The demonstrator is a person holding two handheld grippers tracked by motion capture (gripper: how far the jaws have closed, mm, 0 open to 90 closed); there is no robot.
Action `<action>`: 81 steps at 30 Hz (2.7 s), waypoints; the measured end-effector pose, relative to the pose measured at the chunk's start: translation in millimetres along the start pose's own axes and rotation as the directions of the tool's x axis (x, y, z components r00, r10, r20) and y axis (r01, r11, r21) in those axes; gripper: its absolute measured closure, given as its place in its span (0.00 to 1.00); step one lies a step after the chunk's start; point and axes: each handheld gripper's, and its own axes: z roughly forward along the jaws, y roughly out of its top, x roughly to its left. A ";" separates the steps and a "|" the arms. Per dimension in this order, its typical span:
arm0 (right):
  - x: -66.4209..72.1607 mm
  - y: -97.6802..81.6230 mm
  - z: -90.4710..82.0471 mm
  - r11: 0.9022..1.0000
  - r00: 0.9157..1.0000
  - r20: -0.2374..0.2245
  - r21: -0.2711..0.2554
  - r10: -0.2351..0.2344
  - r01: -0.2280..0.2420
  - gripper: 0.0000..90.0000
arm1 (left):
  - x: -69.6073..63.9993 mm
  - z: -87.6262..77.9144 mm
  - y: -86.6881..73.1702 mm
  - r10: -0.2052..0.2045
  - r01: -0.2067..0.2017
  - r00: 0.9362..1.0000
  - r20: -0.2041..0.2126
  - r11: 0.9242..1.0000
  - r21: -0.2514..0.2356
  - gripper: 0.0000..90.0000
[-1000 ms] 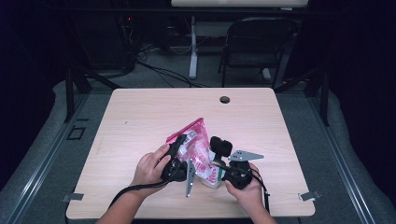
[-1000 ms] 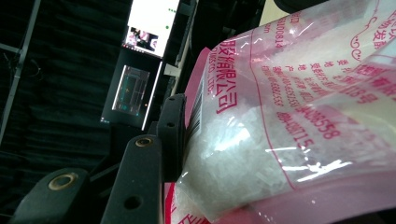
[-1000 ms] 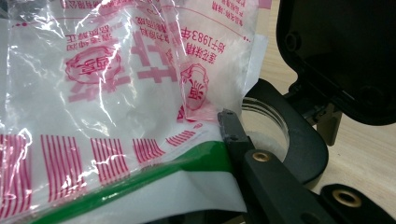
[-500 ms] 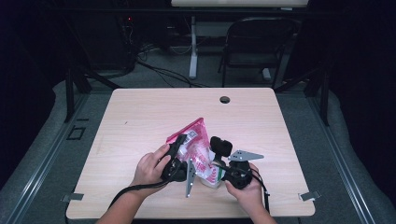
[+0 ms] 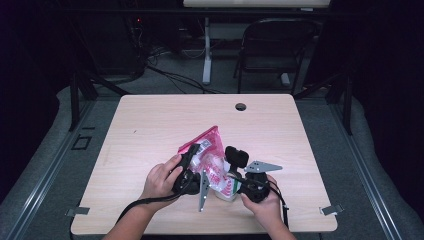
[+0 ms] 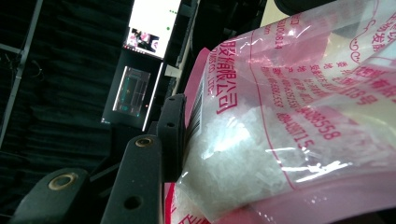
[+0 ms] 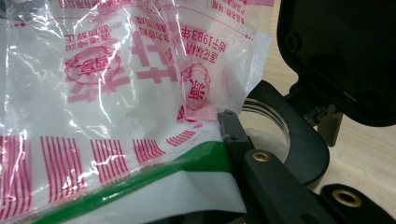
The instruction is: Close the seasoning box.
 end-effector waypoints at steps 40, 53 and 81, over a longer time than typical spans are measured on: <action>1.3 0.9 -8.1 1.000 1.000 0.006 -0.008 -0.012 0.012 1.00 | -0.7 7.3 -11.7 -0.060 0.058 0.996 0.059 0.998 0.034 0.74; 2.7 1.6 -9.0 1.000 1.000 0.003 -0.015 -0.015 0.015 1.00 | -1.7 9.3 -16.6 -0.103 0.098 0.991 0.088 0.994 0.057 0.74; 1.9 3.5 -10.8 1.000 1.000 0.007 -0.023 -0.012 0.013 1.00 | -4.9 15.7 -25.2 -0.195 0.184 0.968 0.155 0.979 0.084 0.75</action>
